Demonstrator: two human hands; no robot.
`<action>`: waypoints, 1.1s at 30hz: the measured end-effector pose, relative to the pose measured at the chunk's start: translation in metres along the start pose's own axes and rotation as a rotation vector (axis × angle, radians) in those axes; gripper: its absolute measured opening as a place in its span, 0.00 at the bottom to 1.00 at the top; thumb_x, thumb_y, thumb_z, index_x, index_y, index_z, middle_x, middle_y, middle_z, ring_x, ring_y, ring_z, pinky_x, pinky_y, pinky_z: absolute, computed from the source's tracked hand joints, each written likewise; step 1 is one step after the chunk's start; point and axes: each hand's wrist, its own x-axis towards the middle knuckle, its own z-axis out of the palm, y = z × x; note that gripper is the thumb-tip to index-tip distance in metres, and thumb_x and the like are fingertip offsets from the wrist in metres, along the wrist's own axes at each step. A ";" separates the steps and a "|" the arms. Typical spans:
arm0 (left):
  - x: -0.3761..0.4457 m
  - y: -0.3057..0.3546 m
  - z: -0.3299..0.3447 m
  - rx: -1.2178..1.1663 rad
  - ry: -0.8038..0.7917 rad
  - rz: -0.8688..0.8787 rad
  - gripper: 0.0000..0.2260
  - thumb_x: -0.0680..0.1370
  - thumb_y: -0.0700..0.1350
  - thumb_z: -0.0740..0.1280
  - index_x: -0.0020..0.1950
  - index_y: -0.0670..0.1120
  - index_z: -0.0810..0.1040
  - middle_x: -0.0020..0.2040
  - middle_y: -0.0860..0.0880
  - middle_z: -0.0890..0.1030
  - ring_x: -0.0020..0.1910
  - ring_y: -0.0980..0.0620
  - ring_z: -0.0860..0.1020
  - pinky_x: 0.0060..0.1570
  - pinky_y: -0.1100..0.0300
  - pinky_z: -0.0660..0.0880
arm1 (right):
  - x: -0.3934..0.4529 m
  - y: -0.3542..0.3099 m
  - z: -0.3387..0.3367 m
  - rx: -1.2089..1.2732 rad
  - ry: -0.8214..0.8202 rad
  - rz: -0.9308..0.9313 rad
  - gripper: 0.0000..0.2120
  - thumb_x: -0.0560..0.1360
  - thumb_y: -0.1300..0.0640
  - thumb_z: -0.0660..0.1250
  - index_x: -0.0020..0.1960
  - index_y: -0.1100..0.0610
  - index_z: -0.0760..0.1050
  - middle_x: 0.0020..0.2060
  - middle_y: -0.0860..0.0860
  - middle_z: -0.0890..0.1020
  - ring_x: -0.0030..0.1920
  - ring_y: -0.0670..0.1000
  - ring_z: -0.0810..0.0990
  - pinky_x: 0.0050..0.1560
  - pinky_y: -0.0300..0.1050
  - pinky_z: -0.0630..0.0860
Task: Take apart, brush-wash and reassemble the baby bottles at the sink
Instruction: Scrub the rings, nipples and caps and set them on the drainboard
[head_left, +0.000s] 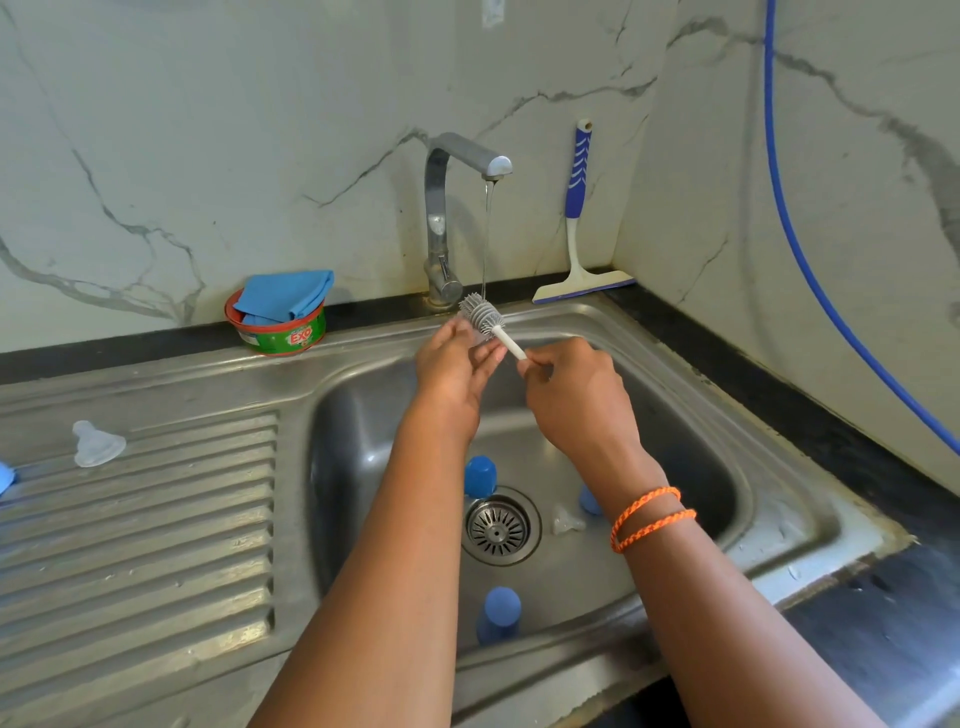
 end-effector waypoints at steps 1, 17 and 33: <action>0.000 0.001 -0.002 -0.018 -0.003 0.006 0.15 0.87 0.38 0.61 0.74 0.42 0.73 0.58 0.41 0.83 0.55 0.44 0.85 0.55 0.53 0.83 | 0.000 0.001 -0.001 0.007 -0.004 -0.001 0.10 0.82 0.50 0.65 0.44 0.50 0.80 0.37 0.53 0.77 0.37 0.58 0.74 0.38 0.47 0.70; -0.001 0.005 -0.013 -0.180 -0.117 -0.058 0.14 0.80 0.33 0.70 0.66 0.37 0.80 0.58 0.41 0.86 0.57 0.47 0.85 0.59 0.55 0.82 | 0.003 0.005 -0.012 -0.028 0.030 0.005 0.11 0.83 0.50 0.65 0.45 0.51 0.81 0.37 0.53 0.79 0.37 0.59 0.78 0.36 0.50 0.74; 0.005 0.008 -0.011 0.203 0.063 0.078 0.09 0.82 0.45 0.71 0.48 0.40 0.85 0.42 0.41 0.87 0.42 0.44 0.87 0.46 0.55 0.85 | 0.002 0.006 -0.020 -0.087 -0.021 0.023 0.13 0.83 0.49 0.66 0.64 0.46 0.84 0.47 0.54 0.84 0.45 0.61 0.83 0.45 0.52 0.79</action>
